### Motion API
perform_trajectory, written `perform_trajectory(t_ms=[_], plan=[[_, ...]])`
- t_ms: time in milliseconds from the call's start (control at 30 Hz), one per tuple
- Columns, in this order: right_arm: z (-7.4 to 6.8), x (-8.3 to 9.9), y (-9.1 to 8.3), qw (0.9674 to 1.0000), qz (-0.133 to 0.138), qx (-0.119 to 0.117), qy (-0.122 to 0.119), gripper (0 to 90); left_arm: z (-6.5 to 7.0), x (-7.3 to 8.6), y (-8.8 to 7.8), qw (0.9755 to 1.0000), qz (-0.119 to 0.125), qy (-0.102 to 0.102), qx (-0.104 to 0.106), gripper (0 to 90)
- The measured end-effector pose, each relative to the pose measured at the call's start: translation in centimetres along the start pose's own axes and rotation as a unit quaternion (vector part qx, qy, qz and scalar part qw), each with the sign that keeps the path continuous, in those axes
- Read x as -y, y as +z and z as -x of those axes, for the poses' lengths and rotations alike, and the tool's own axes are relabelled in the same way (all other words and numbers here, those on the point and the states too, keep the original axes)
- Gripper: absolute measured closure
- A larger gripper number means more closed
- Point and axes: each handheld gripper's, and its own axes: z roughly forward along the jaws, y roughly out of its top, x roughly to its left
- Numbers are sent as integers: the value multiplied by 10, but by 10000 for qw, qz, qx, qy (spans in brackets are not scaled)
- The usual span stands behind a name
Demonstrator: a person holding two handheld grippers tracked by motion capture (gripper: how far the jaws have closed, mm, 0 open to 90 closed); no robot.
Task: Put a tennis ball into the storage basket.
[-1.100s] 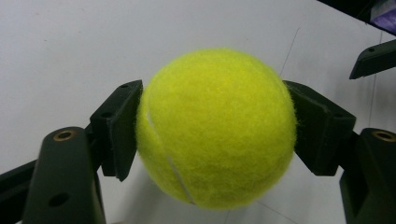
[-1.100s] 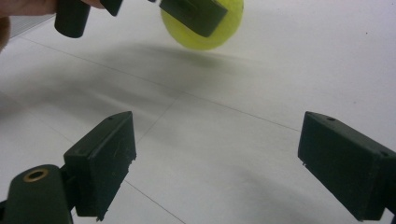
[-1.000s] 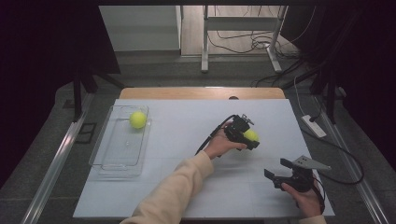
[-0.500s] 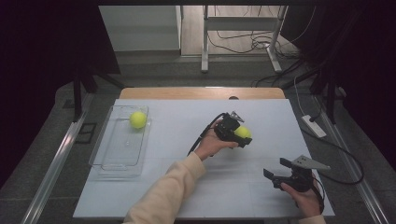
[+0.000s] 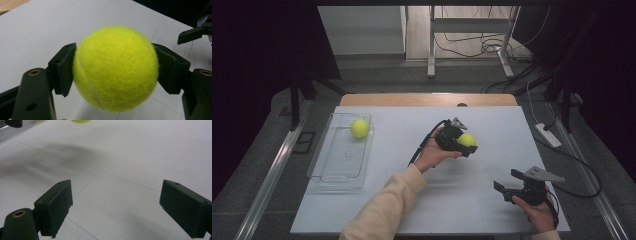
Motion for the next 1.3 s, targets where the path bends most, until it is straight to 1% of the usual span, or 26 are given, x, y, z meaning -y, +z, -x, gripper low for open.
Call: perform_trajectory(t_ms=[167,200,400,600,767,1067,1300], plan=[[0,0,0,10000,-3,2,-7,110,0,2,-6,10000,25,38,-37,266],[0,0,0,10000,1,-3,1,110,-1,2,-8,10000,51,6,-35,266],[0,0,0,10000,-1,5,6,110,-3,3,-16,9999,108,9,-80,265],[-1,0,0,10000,-4,10,5,110,-5,3,-19,9998,119,23,-124,266],[0,0,0,10000,1,18,7,110,-5,2,-25,9997,199,4,-150,266],[-1,0,0,10000,1,18,2,110,-5,2,-33,9994,271,65,-195,266],[0,1,0,10000,-7,32,4,110,-6,3,-39,9991,351,39,-214,266]])
